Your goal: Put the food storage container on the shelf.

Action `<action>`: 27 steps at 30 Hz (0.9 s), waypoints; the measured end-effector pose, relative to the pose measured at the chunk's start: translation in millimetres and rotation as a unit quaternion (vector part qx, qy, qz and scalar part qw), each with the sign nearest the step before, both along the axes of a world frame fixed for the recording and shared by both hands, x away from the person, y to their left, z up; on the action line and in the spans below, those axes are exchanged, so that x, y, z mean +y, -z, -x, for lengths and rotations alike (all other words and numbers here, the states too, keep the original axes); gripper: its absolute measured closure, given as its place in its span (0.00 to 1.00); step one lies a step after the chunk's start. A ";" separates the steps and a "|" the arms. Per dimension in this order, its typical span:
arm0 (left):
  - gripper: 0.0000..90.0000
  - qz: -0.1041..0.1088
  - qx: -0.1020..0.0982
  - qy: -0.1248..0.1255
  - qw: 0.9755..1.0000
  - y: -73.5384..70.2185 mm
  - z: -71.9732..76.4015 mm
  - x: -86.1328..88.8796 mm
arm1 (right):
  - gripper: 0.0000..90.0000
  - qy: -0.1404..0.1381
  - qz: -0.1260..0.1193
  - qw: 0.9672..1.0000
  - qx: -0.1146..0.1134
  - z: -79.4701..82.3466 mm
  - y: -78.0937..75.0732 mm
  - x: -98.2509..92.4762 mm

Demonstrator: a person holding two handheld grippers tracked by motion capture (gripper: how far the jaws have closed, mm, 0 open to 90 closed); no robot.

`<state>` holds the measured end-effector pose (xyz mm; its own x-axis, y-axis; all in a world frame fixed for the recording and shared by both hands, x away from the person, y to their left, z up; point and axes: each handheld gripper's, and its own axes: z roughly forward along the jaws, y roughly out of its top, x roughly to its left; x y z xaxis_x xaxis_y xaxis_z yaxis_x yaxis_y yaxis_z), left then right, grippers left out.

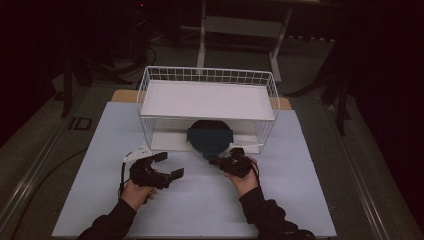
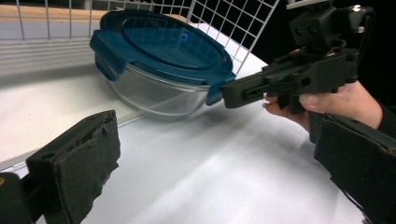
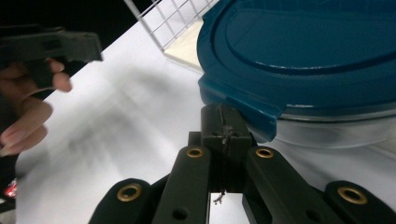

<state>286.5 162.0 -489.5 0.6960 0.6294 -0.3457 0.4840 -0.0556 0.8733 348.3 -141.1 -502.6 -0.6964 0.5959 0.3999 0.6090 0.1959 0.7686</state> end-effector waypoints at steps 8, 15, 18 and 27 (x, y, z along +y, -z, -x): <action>0.01 0.000 0.000 0.000 1.000 1.0 0.6 -0.1 | 1.00 0.020 0.001 1.000 -0.005 -17.4 -2.0 1.8; 0.01 -0.001 -0.001 0.001 1.000 1.6 0.4 -0.8 | 1.00 0.038 0.005 0.999 -0.003 -30.8 1.1 2.5; 0.01 0.001 0.000 0.000 1.000 1.5 0.3 -0.3 | 1.00 0.046 0.007 0.999 -0.003 -36.5 0.6 3.5; 0.01 -0.003 -0.007 0.003 1.000 -0.8 4.2 -0.6 | 0.90 0.031 0.006 0.999 -0.015 -31.9 -8.3 9.9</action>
